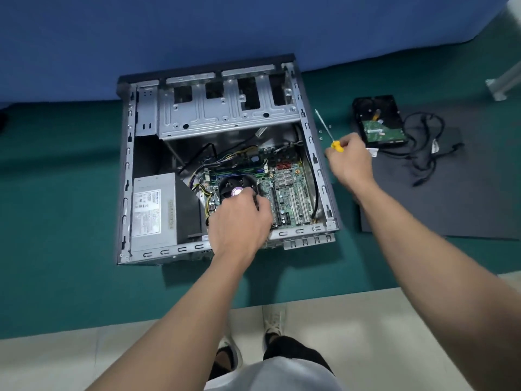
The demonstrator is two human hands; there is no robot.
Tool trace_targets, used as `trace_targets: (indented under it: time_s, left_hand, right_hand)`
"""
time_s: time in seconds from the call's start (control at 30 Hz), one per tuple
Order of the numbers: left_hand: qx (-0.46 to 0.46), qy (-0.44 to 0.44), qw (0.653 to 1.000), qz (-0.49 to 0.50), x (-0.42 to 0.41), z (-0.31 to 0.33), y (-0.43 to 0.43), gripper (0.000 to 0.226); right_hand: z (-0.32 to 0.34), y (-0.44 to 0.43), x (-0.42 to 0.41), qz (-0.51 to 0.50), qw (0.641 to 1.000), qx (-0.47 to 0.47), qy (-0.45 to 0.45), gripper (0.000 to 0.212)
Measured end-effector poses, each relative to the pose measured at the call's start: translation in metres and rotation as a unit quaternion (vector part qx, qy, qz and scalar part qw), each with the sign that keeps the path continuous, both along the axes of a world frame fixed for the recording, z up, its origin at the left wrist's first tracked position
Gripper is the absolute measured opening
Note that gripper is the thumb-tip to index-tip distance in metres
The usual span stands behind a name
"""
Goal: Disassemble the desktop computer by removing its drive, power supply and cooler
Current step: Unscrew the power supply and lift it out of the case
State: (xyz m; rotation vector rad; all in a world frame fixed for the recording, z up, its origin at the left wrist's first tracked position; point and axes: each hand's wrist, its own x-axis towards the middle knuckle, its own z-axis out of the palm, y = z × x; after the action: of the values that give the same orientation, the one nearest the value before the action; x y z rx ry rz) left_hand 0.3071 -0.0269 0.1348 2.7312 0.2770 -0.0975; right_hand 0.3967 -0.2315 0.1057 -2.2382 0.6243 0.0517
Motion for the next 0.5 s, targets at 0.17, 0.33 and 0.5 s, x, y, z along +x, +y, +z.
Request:
trace_targets:
  time_s: [0.17, 0.33, 0.5]
  left_hand:
    - [-0.09, -0.075, 0.989, -0.095, -0.02, 0.003, 0.017, 0.021]
    - [-0.157, -0.067, 0.977, -0.131, -0.047, 0.003, 0.057, 0.054]
    - [-0.18, -0.208, 0.961, 0.033, -0.085, 0.002, 0.105, 0.023]
  right_hand:
    - [0.053, 0.031, -0.062, 0.073, 0.994, -0.061, -0.053, 0.012]
    - [0.081, 0.095, -0.122, 0.13, 0.991, 0.03, -0.035, 0.014]
    - [0.072, 0.171, -0.184, 0.094, 0.981, 0.171, -0.009, 0.015]
